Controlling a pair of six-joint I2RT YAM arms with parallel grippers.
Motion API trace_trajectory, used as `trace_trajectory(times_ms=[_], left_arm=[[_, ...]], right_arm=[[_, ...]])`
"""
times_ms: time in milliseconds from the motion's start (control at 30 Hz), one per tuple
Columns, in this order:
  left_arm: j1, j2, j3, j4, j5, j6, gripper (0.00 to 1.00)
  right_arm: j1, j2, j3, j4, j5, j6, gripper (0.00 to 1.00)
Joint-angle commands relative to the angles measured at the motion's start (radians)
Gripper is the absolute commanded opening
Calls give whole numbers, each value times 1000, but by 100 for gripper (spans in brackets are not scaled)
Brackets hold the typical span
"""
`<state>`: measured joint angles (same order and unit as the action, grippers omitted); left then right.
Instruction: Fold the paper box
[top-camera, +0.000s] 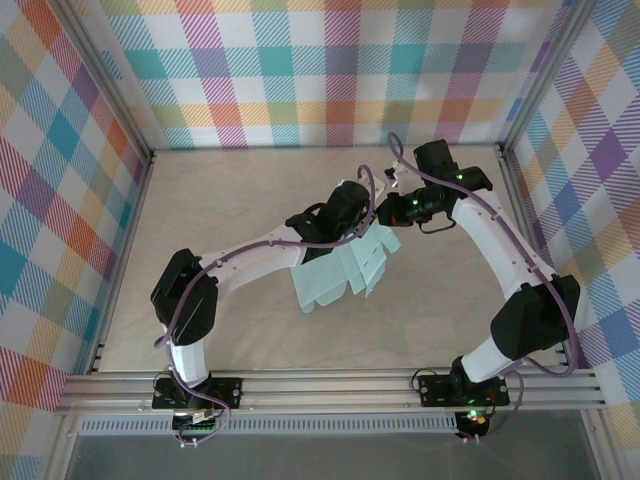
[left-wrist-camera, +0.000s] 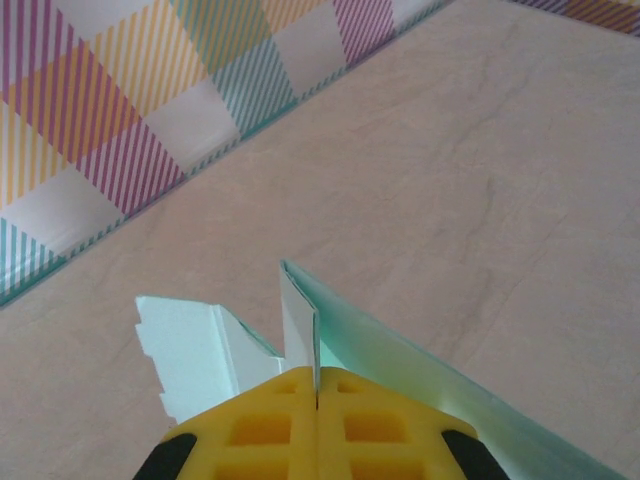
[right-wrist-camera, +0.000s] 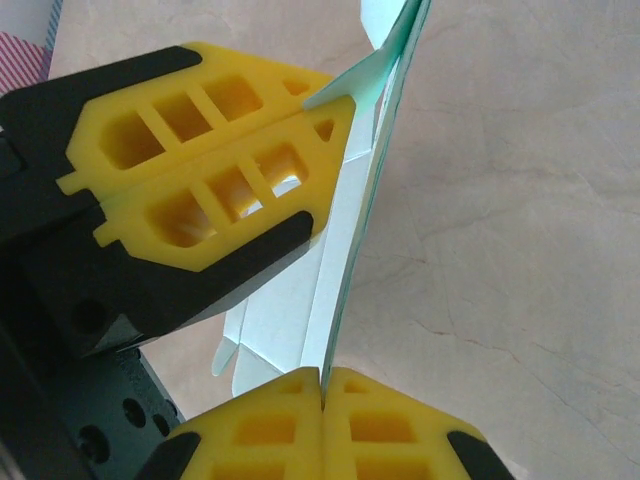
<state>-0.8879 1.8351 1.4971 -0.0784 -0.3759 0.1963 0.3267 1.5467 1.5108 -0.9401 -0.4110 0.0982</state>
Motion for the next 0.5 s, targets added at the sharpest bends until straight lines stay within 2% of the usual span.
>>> trace_trajectory(times_ms=[0, 67, 233, 467], left_arm=[[18, -10, 32, -1, 65, -41, 2], [46, -27, 21, 0, 130, -52, 3], [140, -67, 9, -17, 409, -27, 7], [252, -76, 16, -74, 682, 56, 8]], right_arm=[[13, -54, -11, 38, -68, -18, 0], [12, -57, -14, 36, -70, -21, 0], [11, -70, -15, 26, -85, -44, 0], [11, -102, -36, 43, -125, -57, 0]])
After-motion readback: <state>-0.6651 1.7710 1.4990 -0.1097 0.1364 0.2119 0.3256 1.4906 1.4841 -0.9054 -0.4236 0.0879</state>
